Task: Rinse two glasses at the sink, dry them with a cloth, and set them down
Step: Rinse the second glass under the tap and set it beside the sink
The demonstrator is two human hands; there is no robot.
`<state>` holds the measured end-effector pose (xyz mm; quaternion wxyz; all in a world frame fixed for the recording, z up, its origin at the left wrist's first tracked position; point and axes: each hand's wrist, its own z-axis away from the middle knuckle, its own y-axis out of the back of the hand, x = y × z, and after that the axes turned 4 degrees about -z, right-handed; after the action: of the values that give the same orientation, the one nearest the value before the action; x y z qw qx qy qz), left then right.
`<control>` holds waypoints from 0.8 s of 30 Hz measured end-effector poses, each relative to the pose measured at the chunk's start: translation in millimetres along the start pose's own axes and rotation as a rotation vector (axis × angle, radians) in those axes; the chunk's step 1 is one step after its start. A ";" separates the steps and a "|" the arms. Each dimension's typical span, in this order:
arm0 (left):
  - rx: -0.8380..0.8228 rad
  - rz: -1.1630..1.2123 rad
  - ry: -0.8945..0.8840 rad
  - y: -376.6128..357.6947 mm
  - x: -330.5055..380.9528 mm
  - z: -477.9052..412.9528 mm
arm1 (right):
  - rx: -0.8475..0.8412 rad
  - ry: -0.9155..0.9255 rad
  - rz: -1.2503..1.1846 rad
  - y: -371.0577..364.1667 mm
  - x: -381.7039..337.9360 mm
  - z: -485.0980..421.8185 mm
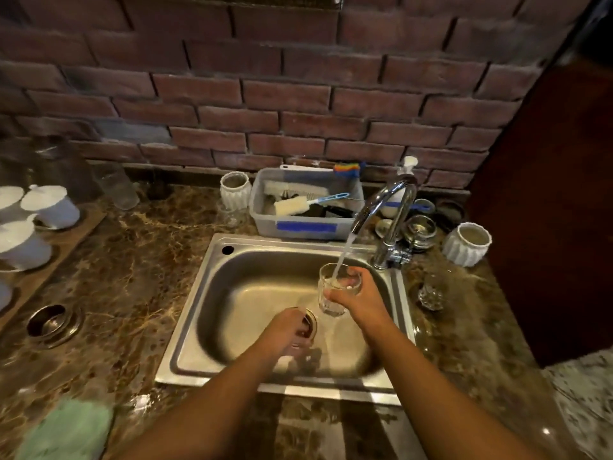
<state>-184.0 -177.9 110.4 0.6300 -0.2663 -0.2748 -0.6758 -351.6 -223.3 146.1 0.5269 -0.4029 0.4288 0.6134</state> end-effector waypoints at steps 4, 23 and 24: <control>-0.060 0.461 -0.072 -6.1 33.0 -14.8 | -0.002 0.005 -0.002 -3.5 -7.7 -11.2; -0.038 0.664 0.113 -31.8 35.2 -50.3 | -0.243 0.384 0.624 17.2 -19.2 -15.2; -0.027 0.642 0.107 -30.5 35.6 -51.2 | -0.299 0.378 0.684 16.3 -21.5 -15.4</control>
<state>-217.4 -237.5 98.2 0.8210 -0.3117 -0.1342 -0.4591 -364.6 -245.7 163.3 0.1404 -0.4150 0.5333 0.7237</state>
